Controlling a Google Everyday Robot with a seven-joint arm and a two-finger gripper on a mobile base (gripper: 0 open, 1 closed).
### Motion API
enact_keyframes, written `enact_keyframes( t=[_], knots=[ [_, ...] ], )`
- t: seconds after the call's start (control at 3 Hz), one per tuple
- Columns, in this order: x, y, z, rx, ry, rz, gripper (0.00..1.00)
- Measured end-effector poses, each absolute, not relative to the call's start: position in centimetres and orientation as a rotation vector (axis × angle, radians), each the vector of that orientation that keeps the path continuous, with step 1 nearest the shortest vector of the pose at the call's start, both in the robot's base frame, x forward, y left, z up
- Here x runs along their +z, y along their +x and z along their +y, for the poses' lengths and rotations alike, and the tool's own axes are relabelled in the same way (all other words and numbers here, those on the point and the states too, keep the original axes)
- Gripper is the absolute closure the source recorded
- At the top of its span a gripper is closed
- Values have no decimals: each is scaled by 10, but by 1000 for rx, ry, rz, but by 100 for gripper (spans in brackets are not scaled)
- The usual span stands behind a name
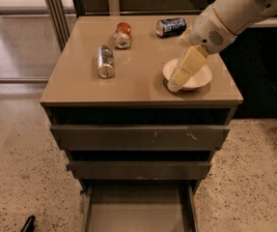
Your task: Place redbull can into bottom drawer
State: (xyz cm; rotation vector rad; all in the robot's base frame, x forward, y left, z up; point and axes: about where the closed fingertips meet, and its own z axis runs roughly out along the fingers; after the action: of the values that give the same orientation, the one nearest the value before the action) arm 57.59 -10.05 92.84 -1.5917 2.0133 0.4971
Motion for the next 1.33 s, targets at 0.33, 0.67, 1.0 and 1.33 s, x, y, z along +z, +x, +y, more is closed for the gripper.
enact_keyframes(
  t=[0.33,0.67,1.0,1.33],
  knots=[
    [928,576,-100,497,-1592,2013,0],
    [917,579,-104,481,-1531,2105,0],
    [904,598,-93,454,-1535,2179,0],
    [903,619,-76,429,-1554,2192,0]
  ],
)
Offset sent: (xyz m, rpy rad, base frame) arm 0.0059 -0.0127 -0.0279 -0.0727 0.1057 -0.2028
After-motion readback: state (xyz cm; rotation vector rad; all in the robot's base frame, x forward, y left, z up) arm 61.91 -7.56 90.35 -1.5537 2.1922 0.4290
